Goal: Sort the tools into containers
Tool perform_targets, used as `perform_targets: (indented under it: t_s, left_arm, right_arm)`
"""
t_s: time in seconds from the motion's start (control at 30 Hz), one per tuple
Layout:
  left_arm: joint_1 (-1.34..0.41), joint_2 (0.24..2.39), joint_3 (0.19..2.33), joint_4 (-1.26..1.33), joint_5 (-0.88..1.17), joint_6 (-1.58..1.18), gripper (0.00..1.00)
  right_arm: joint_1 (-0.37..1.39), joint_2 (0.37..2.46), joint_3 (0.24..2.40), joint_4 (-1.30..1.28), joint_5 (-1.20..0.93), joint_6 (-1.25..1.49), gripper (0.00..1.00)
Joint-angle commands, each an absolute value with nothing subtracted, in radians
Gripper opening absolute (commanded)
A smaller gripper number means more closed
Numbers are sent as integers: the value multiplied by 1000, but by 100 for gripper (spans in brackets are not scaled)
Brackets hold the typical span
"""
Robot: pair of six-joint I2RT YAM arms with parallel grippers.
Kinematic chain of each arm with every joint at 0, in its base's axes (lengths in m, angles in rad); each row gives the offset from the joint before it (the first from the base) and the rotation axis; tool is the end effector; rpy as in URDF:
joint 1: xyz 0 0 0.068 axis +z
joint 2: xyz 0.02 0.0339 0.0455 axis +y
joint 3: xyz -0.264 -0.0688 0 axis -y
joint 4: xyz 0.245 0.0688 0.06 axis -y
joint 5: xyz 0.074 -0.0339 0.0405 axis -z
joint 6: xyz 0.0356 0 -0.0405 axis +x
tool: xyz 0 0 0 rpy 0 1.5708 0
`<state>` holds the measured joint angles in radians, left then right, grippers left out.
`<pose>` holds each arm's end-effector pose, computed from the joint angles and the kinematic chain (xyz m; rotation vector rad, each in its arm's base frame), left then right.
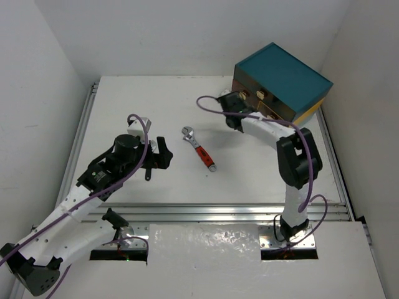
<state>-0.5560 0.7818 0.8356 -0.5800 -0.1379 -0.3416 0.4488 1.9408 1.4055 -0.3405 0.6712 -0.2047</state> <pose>0.1457 -0.0848 0.3177 0.1427 2.1116 -0.3966 0.3899 0.1632 0.2080 -0.4614 2.2637 -0.6924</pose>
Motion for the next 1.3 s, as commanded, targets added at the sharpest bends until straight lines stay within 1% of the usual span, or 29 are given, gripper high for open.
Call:
perform_targets:
  t_s: [0.0, 0.03, 0.07, 0.1, 0.2, 0.23, 0.3, 0.33, 0.53, 0.63, 0.73, 0.8, 0.83, 0.9, 0.97, 1.03, 1.07, 1.1, 1.17, 1.23, 1.27]
  left_arm:
    - [-557, 773, 836, -542, -143, -337, 100]
    - [-557, 772, 838, -541, -143, -337, 100]
    - [-557, 770, 838, -541, -140, -337, 100]
    - [-557, 770, 836, -541, -138, -337, 100]
    - [-557, 764, 835, -540, -127, -336, 100]
    - [-557, 762, 834, -537, -124, -334, 100]
    - [-557, 759, 831, -534, -114, -333, 100]
    - [-557, 758, 831, -534, -109, -331, 100]
    - [-558, 742, 830, -528, -97, -328, 100]
    - [-558, 735, 828, -528, -91, -325, 100]
    - [-558, 735, 830, -525, -87, -325, 100]
    - [-558, 735, 828, -526, -86, -324, 100]
    - [-558, 733, 828, -526, -84, -324, 100]
    - [-558, 735, 828, -525, -83, -322, 100]
    - [-558, 732, 828, -525, -81, -322, 100]
    - [-558, 727, 828, -525, -81, -322, 100]
    - [-558, 727, 827, -525, -81, -322, 100]
    - [-558, 724, 827, -523, -80, -322, 100]
    - [-558, 724, 828, -522, -80, -322, 100]
    - [-558, 724, 828, -523, -80, -322, 100]
    - [-558, 724, 827, -523, -80, -322, 100]
  right_arm:
    - [517, 2009, 1429, -227, 715, -278, 49]
    - [518, 2051, 1474, -235, 736, -294, 55]
    - [517, 2121, 1485, -216, 767, -322, 57]
    - [517, 2150, 1488, -184, 834, -359, 62]
    - [514, 2223, 1451, 64, 957, -552, 74]
    - [511, 2235, 1433, 209, 981, -660, 81]
    - [508, 2282, 1434, 340, 1046, -801, 83]
    - [506, 2299, 1443, 371, 1052, -817, 83]
    - [471, 2411, 1519, 315, 1072, -825, 82]
    - [457, 2428, 1526, 246, 1069, -775, 82]
    - [442, 2421, 1532, 151, 1063, -684, 80]
    - [433, 2416, 1534, 109, 1068, -641, 78]
    - [428, 2411, 1537, 92, 1069, -606, 73]
    - [426, 2408, 1545, 19, 1062, -557, 68]
    - [419, 2408, 1560, -27, 1049, -496, 61]
    - [416, 2422, 1581, -101, 1034, -441, 46]
    - [414, 2427, 1588, -118, 1032, -427, 39]
    - [414, 2430, 1594, -150, 1031, -411, 30]
    - [420, 2425, 1620, -211, 1000, -323, 23]
    - [428, 2411, 1640, -319, 922, -255, 20]
    - [436, 2392, 1660, -395, 841, -188, 16]
